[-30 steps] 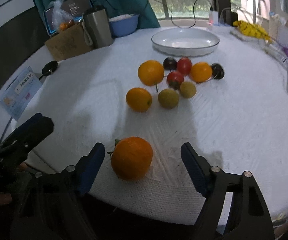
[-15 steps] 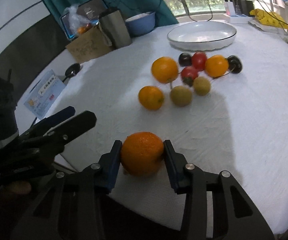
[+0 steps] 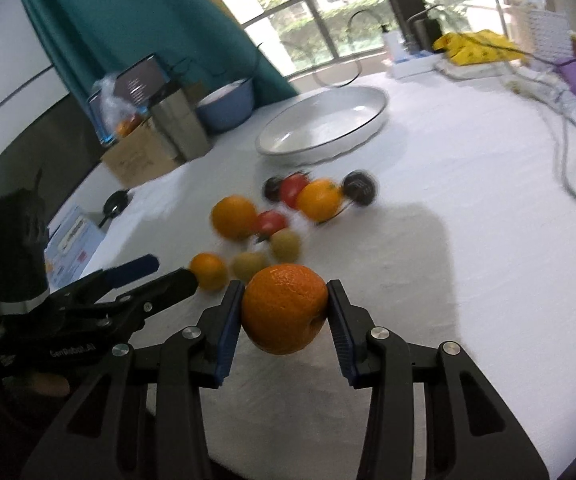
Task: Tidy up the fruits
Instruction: 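Lift the leafy orange with the right gripper while the left gripper grasps an orange from the cluster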
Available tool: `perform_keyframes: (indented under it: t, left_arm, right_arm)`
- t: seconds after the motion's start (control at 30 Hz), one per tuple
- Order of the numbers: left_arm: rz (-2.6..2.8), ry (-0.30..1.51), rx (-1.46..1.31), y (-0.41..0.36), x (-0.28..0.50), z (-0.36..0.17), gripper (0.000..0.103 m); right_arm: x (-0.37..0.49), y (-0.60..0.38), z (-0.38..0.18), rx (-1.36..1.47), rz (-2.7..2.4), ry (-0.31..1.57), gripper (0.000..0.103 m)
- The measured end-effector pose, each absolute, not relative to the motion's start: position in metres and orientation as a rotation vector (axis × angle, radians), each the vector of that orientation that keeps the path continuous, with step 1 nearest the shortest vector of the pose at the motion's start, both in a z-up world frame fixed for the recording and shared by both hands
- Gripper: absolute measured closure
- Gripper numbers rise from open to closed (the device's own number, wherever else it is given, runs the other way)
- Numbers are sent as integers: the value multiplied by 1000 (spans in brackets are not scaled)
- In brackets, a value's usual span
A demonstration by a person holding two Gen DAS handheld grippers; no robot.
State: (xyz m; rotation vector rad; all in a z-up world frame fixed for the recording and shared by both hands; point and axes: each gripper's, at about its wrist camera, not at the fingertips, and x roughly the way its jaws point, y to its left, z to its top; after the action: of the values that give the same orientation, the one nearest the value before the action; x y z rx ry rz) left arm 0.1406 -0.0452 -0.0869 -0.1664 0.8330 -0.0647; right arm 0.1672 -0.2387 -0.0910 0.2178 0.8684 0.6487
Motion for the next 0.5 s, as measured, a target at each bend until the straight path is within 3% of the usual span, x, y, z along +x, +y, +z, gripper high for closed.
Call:
perform_keyframes:
  t: [0.07, 0.13, 0.23, 0.4, 0.5]
  left_arm:
    - [-67, 843, -160, -49, 145, -89, 20]
    - [-72, 860, -152, -52, 150, -92, 36]
    - [-75, 899, -138, -57, 155, -99, 53]
    - [-48, 921, -118, -61, 159, -103, 63]
    - [-28, 923, -127, -61, 160, -102, 63]
  right_arm:
    - [172, -246, -91, 221, 633, 859, 59]
    - [175, -249, -92, 222, 621, 854, 59]
    - [180, -254, -92, 229, 613, 845, 59]
    - [186, -264, -91, 236, 616, 830, 59]
    - [190, -269, -91, 243, 623, 827, 59]
